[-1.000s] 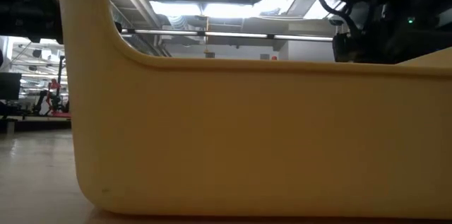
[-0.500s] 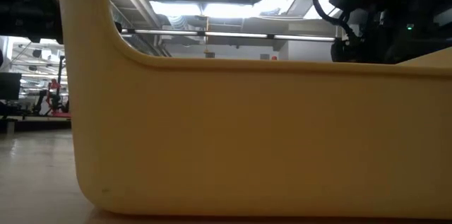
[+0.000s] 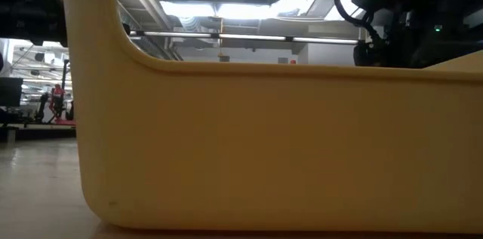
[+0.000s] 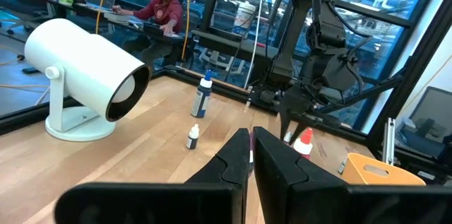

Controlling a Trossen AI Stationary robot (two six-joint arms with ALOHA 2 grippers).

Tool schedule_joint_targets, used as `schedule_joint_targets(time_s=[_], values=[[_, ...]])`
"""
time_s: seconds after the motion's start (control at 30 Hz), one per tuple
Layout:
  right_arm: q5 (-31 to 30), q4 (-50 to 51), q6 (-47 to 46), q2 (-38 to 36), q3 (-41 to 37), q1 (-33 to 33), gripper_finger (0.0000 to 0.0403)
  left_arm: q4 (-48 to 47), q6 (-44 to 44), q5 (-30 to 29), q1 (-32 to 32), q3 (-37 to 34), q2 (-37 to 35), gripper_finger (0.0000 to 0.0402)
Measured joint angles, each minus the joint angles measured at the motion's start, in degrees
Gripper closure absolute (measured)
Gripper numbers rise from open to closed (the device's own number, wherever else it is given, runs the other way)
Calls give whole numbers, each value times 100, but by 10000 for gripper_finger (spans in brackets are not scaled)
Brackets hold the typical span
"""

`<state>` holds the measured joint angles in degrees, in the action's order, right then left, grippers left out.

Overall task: Pick & Place food coloring
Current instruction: Put the small red food coloring bottle into the yellow container

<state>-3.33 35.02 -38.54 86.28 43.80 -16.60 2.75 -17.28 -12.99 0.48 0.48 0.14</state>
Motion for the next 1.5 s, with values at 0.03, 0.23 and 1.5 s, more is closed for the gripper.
schedule_joint_targets(time_s=[0.03, 0.23, 1.5], values=[[0, 1, 0, -2, 1, 0, 324, 0, 0, 0, -1, -1, 0, 384], [8, 122, 0, 2, 68, 0, 322, 0, 1, 0, -1, -1, 0, 384], [107, 2067, 994, 865, 4920, -1099, 322, 0, 2, 0, -1, 1, 0, 384]])
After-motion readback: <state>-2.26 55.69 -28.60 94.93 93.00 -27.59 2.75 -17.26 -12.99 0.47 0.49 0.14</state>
